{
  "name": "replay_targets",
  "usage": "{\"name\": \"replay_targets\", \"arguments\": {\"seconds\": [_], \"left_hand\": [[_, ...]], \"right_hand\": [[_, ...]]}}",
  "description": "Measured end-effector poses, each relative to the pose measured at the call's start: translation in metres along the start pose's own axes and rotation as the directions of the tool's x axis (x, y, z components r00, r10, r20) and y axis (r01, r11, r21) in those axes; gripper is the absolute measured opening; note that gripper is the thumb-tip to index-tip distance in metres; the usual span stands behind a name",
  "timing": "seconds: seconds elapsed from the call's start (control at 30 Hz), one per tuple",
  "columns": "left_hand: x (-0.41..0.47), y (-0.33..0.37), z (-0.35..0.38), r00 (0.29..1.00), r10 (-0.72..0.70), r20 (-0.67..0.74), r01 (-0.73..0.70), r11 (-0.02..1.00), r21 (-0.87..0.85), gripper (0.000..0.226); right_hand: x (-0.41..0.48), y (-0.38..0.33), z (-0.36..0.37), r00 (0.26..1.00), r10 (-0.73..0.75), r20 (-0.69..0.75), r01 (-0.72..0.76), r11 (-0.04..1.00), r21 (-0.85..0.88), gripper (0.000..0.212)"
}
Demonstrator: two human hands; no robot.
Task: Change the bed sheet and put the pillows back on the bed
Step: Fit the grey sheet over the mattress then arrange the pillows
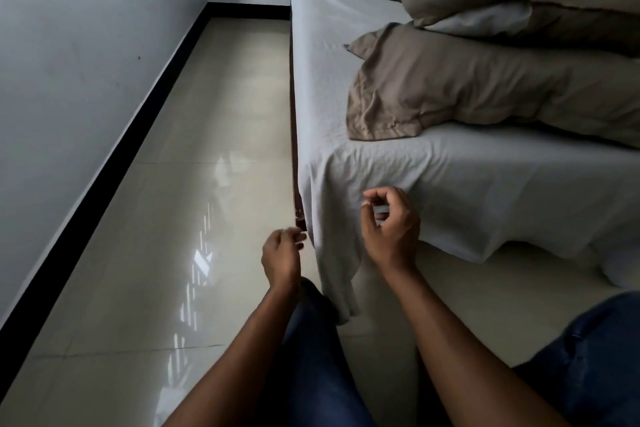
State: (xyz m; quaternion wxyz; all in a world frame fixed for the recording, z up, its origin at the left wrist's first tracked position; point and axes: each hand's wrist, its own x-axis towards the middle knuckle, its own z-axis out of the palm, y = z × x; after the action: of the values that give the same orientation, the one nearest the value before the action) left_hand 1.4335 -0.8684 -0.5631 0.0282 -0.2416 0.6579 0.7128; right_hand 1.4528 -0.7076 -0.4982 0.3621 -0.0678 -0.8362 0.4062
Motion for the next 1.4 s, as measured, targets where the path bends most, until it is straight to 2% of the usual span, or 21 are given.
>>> {"name": "replay_targets", "arguments": {"seconds": [0.03,0.1,0.13,0.17,0.23,0.3,0.37,0.4,0.47,0.53,0.63,0.67,0.73,0.83,0.93,1.03,1.1,1.17,1.27,1.4], "left_hand": [[-0.003,0.003,-0.002,0.991,0.132,-0.012,-0.131,0.991,0.02,0.022],[-0.009,0.008,0.002,0.925,0.372,0.082,-0.38,0.917,0.124,0.025],[-0.011,0.011,0.006,0.896,0.42,0.142,-0.441,0.878,0.184,0.028],[-0.01,0.013,0.01,0.885,0.43,0.177,-0.462,0.859,0.223,0.029],[-0.006,0.018,0.011,0.892,0.429,0.139,-0.451,0.86,0.239,0.022],[-0.006,0.02,0.005,0.889,0.458,-0.008,-0.449,0.874,0.187,0.018],[-0.012,0.021,-0.001,0.821,0.538,-0.19,-0.515,0.842,0.159,0.019],[-0.017,0.021,-0.001,0.787,0.575,-0.225,-0.55,0.818,0.165,0.022],[-0.025,0.018,0.004,0.788,0.599,-0.141,-0.577,0.799,0.167,0.02],[-0.025,0.017,0.012,0.832,0.554,-0.015,-0.541,0.817,0.198,0.019],[-0.018,0.015,0.026,0.861,0.509,0.015,-0.493,0.826,0.272,0.014],[-0.019,0.012,0.031,0.863,0.505,0.033,-0.493,0.823,0.282,0.022],[-0.024,0.005,0.036,0.857,0.507,0.092,-0.511,0.816,0.271,0.04],[-0.025,0.001,0.027,0.857,0.463,0.226,-0.499,0.855,0.141,0.033],[-0.014,0.005,0.005,0.845,0.282,0.455,-0.271,0.958,-0.092,0.026],[-0.009,0.013,-0.016,0.729,0.121,0.674,0.041,0.975,-0.22,0.016],[-0.001,0.013,-0.027,0.661,0.062,0.748,0.197,0.947,-0.254,0.019],[0.009,0.013,-0.032,0.625,0.026,0.78,0.244,0.943,-0.226,0.024],[0.02,0.013,-0.035,0.663,-0.05,0.747,0.231,0.963,-0.14,0.03],[0.043,0.01,-0.04,0.701,-0.063,0.71,0.132,0.99,-0.043,0.031]], "right_hand": [[0.0,0.0,0.001,1.0,0.015,-0.016,-0.015,1.0,0.009,0.01],[0.0,-0.001,0.002,0.999,0.017,-0.039,-0.017,1.0,0.022,0.01],[0.001,-0.003,0.003,0.999,0.01,-0.039,-0.009,1.0,0.028,0.01],[0.001,-0.004,0.004,0.999,0.004,-0.033,-0.003,1.0,0.031,0.01],[0.001,-0.006,0.005,1.0,-0.003,-0.02,0.004,0.999,0.037,0.01],[0.002,-0.008,0.003,0.999,-0.008,-0.036,0.009,0.999,0.049,0.011],[0.006,-0.008,0.0,0.998,-0.009,-0.061,0.013,0.997,0.07,0.011],[0.008,-0.007,-0.001,0.997,-0.005,-0.073,0.011,0.997,0.076,0.012],[0.011,-0.004,0.0,0.997,0.006,-0.081,0.0,0.997,0.083,0.012],[0.012,-0.003,0.004,0.997,0.016,-0.072,-0.01,0.997,0.077,0.011],[0.011,-0.005,0.008,0.999,0.016,-0.051,-0.013,0.997,0.071,0.01],[0.01,-0.006,0.009,0.999,0.014,-0.048,-0.011,0.997,0.071,0.01],[0.01,-0.004,0.008,0.999,0.021,-0.046,-0.017,0.997,0.069,0.01],[0.011,-0.001,0.004,0.996,0.053,-0.067,-0.048,0.996,0.072,0.012],[0.013,-0.003,0.004,0.996,0.062,-0.07,-0.056,0.995,0.087,0.012],[0.015,-0.011,0.005,0.997,0.027,-0.068,-0.021,0.995,0.095,0.013],[0.014,-0.017,0.007,0.999,-0.018,-0.052,0.022,0.996,0.087,0.014],[0.012,-0.023,0.009,0.997,-0.077,0.008,0.076,0.996,0.056,0.014],[0.004,-0.024,0.016,0.966,-0.175,0.188,0.186,0.982,-0.038,0.019],[-0.012,-0.02,0.033,0.882,-0.17,0.44,0.268,0.948,-0.17,0.036]]}}
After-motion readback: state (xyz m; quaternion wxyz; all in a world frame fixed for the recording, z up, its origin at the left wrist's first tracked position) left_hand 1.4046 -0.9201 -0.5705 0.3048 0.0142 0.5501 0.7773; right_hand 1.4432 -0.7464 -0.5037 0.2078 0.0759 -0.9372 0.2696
